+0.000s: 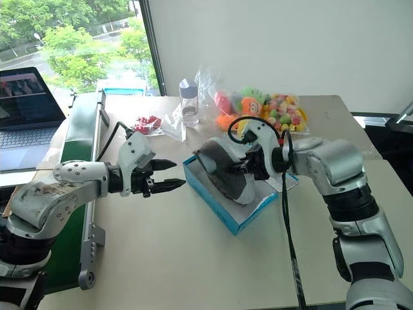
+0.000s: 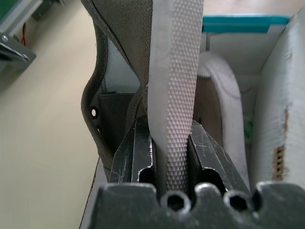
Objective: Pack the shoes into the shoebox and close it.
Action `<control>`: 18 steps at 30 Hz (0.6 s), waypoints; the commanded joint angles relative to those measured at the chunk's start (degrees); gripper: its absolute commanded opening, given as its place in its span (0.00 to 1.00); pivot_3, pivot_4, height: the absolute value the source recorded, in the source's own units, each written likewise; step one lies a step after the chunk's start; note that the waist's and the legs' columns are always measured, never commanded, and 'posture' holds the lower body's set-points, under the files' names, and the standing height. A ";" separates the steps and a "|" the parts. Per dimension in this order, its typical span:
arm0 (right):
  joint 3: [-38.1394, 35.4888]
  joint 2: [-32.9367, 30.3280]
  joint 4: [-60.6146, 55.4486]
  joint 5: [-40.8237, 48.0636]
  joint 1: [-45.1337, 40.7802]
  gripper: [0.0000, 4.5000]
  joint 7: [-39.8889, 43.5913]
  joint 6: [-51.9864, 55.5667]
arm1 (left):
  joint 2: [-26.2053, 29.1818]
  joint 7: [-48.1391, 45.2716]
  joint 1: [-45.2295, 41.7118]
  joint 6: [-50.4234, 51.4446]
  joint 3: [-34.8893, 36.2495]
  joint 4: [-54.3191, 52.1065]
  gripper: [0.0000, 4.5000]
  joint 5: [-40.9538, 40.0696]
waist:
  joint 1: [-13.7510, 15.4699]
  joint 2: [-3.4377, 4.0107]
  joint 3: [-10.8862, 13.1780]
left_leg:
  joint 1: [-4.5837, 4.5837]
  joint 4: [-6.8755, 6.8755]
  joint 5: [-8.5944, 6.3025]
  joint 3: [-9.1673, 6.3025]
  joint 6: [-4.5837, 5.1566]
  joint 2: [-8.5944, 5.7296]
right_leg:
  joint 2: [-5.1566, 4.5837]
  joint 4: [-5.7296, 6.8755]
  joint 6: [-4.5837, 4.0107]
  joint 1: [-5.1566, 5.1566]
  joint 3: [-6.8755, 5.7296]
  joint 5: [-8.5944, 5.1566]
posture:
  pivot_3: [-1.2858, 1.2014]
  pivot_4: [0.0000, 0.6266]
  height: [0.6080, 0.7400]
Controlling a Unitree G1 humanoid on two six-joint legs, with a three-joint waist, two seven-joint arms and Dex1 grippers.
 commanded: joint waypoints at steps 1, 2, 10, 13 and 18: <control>1.03 0.22 0.12 -2.97 0.19 0.07 1.20 -4.55 | 0.80 -0.01 -0.60 0.09 3.24 -2.45 0.69 -0.72 | 0.06 0.00 0.00 | 0.00 0.01 0.00 0.00 0.00 0.00 | 0.00 0.00 0.00 0.00 0.00 0.00 | 0.52 0.24 1.00; 1.44 0.91 1.15 -3.73 0.08 0.07 1.10 -5.28 | 0.80 -0.02 -0.73 0.37 3.47 -2.65 0.69 -0.87 | 0.08 0.00 0.00 | 0.00 0.04 0.00 0.00 0.00 0.00 | -0.01 0.00 -0.01 0.01 0.00 -0.01 | 0.52 0.24 1.00; 7.10 6.62 14.21 -12.63 -1.40 0.07 2.32 -14.36 | 1.19 0.03 -1.10 1.94 4.05 -4.11 0.69 -1.35 | 0.02 -0.01 0.00 | 0.03 0.06 0.01 0.00 -0.01 -0.01 | 0.02 0.03 0.01 0.05 0.00 0.01 | 0.52 0.24 1.00; 9.77 7.38 18.48 -17.35 -2.00 0.07 2.52 -18.52 | 1.63 -0.07 -1.07 2.54 4.48 -4.67 0.69 -1.77 | -0.07 -0.01 0.00 | 0.02 0.06 0.01 0.00 0.00 -0.01 | 0.04 0.01 0.14 0.05 0.02 0.09 | 0.52 0.24 1.00; 13.02 7.76 18.31 -22.74 -2.16 0.34 3.75 -22.05 | 1.97 0.17 -0.96 3.33 4.87 -5.37 0.69 -2.37 | -0.06 -0.01 0.00 | 0.14 0.08 0.02 0.01 -0.02 -0.01 | 0.03 0.03 0.08 0.15 0.04 0.05 | 0.52 0.24 1.00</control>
